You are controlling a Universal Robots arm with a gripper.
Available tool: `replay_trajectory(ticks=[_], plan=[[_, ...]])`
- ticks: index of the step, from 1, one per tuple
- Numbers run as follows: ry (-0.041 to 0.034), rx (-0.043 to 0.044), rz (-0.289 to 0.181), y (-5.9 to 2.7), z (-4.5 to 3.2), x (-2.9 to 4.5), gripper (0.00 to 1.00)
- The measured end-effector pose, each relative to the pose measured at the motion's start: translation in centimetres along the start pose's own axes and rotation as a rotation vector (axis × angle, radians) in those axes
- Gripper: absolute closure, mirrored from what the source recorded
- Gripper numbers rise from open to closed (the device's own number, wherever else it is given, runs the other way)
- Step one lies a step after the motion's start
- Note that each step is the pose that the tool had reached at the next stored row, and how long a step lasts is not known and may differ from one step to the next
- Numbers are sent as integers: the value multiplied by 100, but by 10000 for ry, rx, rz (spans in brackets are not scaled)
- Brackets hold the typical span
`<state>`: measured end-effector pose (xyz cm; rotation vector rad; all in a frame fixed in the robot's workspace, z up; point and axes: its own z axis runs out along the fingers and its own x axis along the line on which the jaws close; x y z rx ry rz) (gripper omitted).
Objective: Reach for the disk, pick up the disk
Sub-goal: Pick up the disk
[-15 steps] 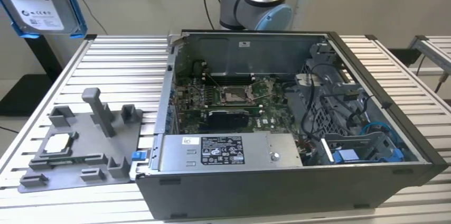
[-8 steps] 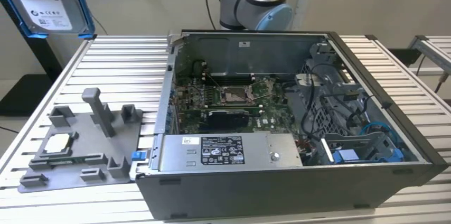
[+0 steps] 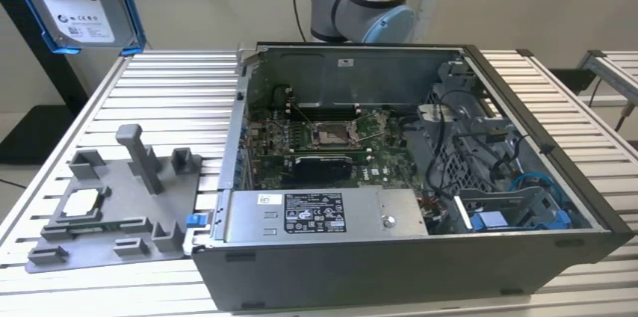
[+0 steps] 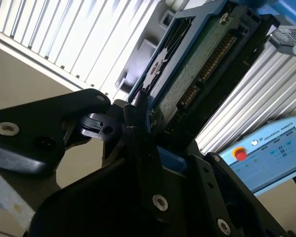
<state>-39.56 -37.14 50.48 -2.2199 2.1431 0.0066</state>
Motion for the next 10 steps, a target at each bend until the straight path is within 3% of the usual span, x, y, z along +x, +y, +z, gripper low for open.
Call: replay_trajectory(ticks=[10], plan=[[6, 6, 1, -158, 8, -2, 100]])
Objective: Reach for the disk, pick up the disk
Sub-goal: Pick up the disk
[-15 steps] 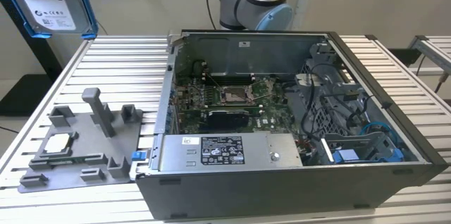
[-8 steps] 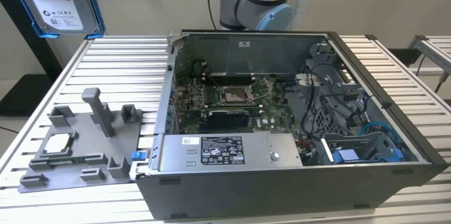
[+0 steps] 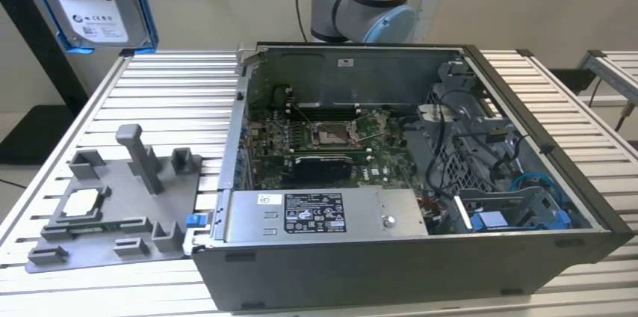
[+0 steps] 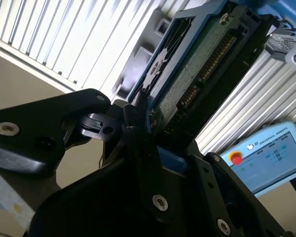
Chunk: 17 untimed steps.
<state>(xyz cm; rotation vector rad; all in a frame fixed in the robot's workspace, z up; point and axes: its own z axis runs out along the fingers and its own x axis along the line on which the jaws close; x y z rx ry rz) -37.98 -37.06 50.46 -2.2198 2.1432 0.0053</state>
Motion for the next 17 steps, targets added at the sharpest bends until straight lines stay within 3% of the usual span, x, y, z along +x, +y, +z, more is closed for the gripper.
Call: replay_trajectory(ticks=[11, 17], plan=[[6, 6, -2, -187, 10, -4, 100], [6, 7, -1, -371, 19, -7, 100]])
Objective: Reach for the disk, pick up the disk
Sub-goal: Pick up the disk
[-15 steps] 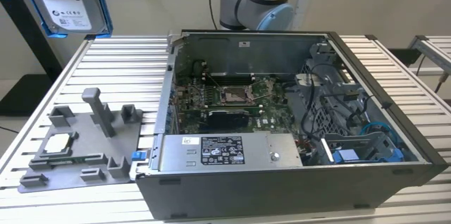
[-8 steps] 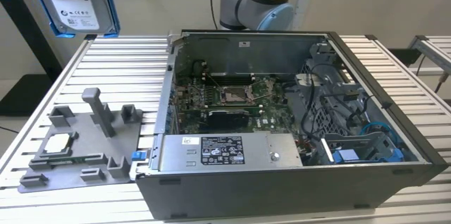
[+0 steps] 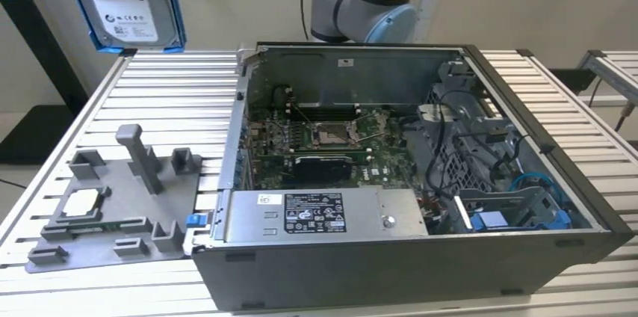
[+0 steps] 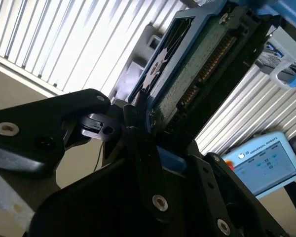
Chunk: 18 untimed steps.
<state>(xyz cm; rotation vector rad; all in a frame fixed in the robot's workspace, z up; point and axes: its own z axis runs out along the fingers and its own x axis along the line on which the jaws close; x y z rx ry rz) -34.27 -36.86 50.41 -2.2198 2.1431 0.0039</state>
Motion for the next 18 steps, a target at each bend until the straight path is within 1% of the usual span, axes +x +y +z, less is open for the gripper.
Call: replay_trajectory(ticks=[12, 14, 18], plan=[[0, -1, -1, -466, 22, 0, 100], [1, -1, -1, -523, 25, -3, 100], [0, 1, -3, -606, 29, -9, 100]])
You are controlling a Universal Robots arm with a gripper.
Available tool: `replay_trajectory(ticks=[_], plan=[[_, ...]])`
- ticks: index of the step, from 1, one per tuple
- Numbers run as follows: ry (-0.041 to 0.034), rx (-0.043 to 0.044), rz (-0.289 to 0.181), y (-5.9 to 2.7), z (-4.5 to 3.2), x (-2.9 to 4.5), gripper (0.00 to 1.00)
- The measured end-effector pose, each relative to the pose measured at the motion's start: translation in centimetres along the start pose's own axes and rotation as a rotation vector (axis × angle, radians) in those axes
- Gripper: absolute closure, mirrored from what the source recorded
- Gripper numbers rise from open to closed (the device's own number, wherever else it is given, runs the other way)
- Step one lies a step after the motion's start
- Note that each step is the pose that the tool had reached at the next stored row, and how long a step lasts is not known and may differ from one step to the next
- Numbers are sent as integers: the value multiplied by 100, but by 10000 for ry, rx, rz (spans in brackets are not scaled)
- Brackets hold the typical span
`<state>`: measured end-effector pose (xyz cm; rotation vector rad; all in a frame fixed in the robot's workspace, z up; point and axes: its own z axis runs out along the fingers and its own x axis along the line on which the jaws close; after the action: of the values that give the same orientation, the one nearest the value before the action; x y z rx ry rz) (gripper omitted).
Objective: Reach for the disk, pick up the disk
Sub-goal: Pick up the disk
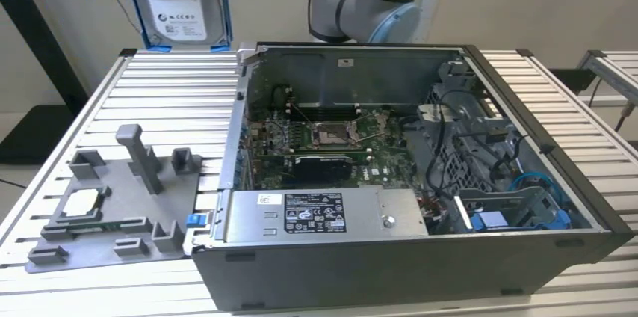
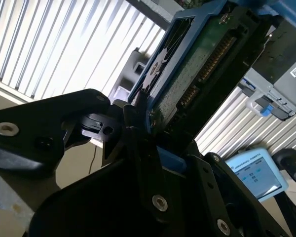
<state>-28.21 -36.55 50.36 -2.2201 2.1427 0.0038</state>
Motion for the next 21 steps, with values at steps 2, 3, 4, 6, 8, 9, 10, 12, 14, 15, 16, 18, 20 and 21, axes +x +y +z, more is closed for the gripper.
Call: replay_trajectory(ticks=[2, 3, 4, 6, 8, 9, 10, 12, 14, 15, 16, 18, 20, 21], plan=[[0, 0, -2, -38, 2, -2, 100], [0, 0, -3, -56, 3, -3, 100], [0, 0, -4, -70, 3, -3, 100], [0, 0, -4, -82, 4, -2, 100], [0, -1, -4, -93, 4, -2, 100], [0, 0, -4, -99, 4, -2, 100], [0, 0, -3, -105, 5, -1, 100], [0, -1, -4, -117, 5, -1, 100], [0, -1, -4, -128, 5, -1, 100], [0, -1, -4, -134, 5, 0, 100], [0, 0, -3, -140, 6, 0, 100], [0, 0, -4, -152, 6, 0, 100], [0, 0, -4, -163, 7, 1, 100], [0, 0, -4, -169, 7, 1, 100]])
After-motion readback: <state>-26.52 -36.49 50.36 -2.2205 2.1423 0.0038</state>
